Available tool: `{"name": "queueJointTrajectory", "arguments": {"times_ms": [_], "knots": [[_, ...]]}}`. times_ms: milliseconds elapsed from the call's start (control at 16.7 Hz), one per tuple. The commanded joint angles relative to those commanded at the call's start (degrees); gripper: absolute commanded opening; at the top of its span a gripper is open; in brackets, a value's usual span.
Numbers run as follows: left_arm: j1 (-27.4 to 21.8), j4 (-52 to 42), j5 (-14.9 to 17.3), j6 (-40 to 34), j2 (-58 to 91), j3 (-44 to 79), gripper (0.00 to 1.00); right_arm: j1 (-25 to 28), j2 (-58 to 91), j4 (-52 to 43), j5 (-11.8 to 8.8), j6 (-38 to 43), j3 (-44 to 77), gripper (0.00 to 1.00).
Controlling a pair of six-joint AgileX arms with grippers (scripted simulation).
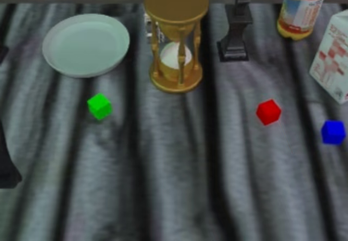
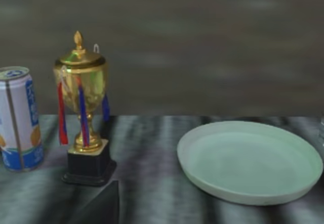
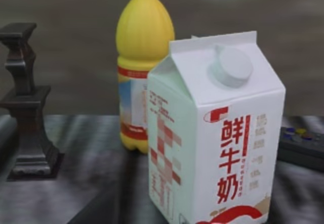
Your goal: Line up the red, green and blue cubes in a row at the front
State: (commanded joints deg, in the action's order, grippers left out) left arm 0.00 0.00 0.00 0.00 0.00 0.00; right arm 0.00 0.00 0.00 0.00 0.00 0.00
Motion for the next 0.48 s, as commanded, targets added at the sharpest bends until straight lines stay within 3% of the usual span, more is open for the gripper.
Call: {"name": "queueJointTrajectory", "arguments": {"times_ms": [240, 480], "knots": [[0.0, 0.0, 0.0, 0.0, 0.0, 0.0, 1.0, 0.43, 1.73, -1.21, -0.06, -0.09, 1.74, 1.0], [0.0, 0.0, 0.0, 0.0, 0.0, 0.0, 1.0, 2.55, 12.47, -8.13, -0.11, -0.6, 12.41, 1.0]]}}
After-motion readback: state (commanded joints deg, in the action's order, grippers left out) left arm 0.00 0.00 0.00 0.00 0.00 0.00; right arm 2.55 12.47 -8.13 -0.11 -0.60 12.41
